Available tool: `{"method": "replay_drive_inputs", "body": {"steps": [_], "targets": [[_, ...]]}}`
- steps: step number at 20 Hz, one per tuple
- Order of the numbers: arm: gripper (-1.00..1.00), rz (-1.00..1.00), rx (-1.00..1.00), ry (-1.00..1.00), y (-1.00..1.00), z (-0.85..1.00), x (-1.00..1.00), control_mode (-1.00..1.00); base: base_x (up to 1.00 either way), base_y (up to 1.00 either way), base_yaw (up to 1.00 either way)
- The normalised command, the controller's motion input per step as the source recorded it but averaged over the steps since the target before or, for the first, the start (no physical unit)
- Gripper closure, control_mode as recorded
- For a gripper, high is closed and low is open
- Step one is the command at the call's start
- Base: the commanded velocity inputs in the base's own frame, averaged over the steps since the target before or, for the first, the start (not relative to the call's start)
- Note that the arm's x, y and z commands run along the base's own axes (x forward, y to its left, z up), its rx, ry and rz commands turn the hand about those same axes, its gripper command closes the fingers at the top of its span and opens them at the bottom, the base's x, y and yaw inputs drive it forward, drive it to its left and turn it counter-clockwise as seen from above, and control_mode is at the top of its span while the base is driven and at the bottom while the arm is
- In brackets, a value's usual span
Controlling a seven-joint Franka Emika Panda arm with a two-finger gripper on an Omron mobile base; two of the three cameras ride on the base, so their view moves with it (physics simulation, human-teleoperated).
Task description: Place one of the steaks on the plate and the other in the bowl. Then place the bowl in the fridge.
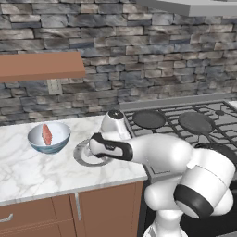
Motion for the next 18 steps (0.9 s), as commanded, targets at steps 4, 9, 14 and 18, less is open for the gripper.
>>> {"method": "replay_drive_inputs", "body": {"steps": [4,9,14,18], "targets": [[1.00,0.00,0.00,0.02,0.00,-0.17,0.27,-1.00,0.00,0.00,0.00],[1.00,0.00,0.00,0.04,0.01,-0.28,0.23,-1.00,0.00,0.00,0.00],[1.00,0.00,0.00,0.02,0.02,-0.24,0.24,-1.00,0.00,0.00,0.00],[1.00,0.00,0.00,0.01,0.10,-0.23,0.27,-1.00,0.00,0.00,0.00]]}}
